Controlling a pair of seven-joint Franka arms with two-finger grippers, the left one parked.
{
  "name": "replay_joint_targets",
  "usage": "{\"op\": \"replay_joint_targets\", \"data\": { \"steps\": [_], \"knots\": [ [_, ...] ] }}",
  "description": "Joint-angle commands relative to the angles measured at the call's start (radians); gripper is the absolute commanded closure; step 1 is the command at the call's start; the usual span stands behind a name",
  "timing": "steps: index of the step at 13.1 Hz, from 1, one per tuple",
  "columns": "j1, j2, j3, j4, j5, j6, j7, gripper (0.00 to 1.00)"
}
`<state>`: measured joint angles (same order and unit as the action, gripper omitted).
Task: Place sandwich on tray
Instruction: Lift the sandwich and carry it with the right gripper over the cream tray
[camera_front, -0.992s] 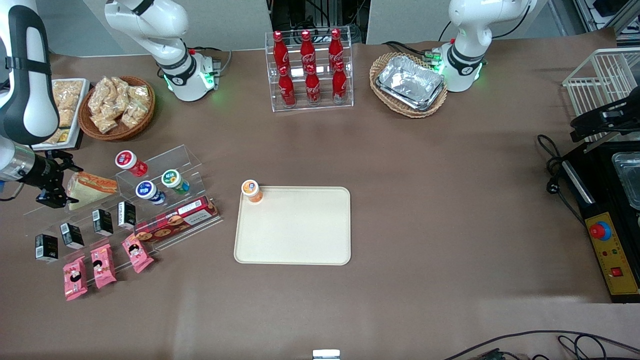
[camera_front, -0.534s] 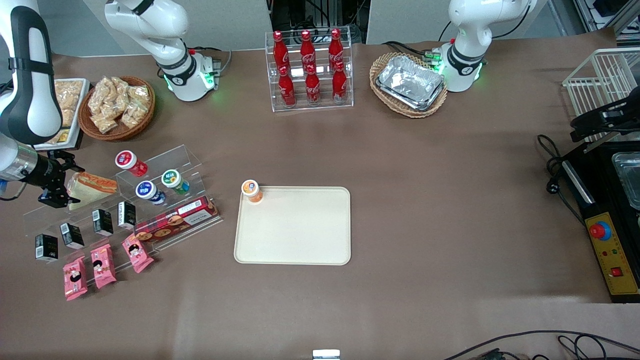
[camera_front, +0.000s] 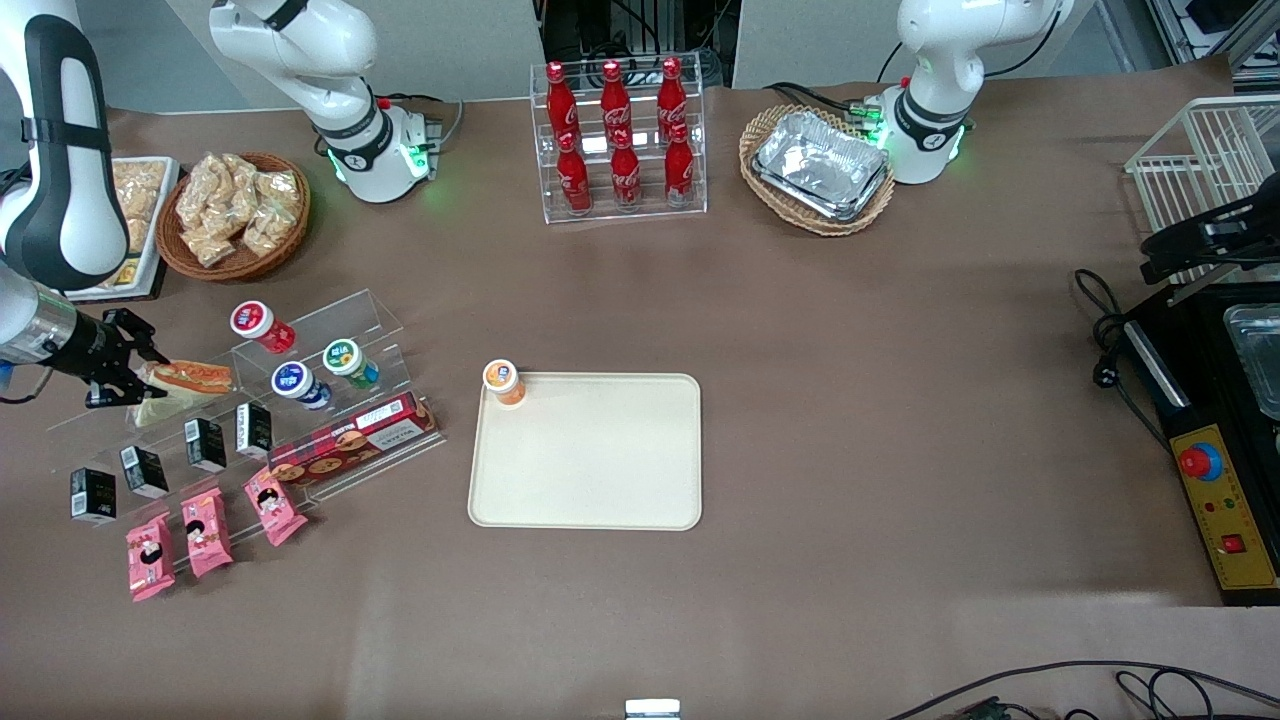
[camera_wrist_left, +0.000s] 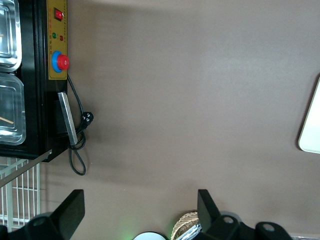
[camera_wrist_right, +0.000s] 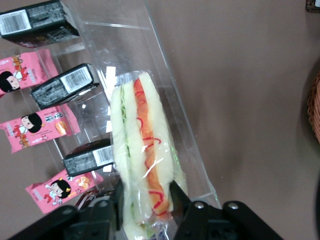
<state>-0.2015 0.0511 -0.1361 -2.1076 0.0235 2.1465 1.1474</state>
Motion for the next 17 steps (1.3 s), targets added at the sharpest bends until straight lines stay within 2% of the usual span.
{"op": "replay_joint_targets", "data": {
  "steps": [1, 4, 6, 9, 11, 13, 17],
  "knots": [
    [0.004, -0.04, 0.015, 0.017, -0.008, 0.004, -0.035, 0.96],
    [0.004, -0.037, 0.055, 0.188, -0.007, -0.172, -0.044, 1.0],
    [0.005, -0.024, 0.12, 0.305, 0.007, -0.287, -0.022, 1.0],
    [0.048, -0.001, 0.225, 0.406, 0.01, -0.353, 0.199, 1.0],
    [0.132, 0.016, 0.259, 0.425, 0.012, -0.353, 0.324, 1.0],
    [0.248, 0.064, 0.26, 0.454, 0.0, -0.349, 0.524, 1.0],
    [0.442, 0.251, 0.259, 0.604, -0.025, -0.329, 0.822, 1.0]
  ]
}}
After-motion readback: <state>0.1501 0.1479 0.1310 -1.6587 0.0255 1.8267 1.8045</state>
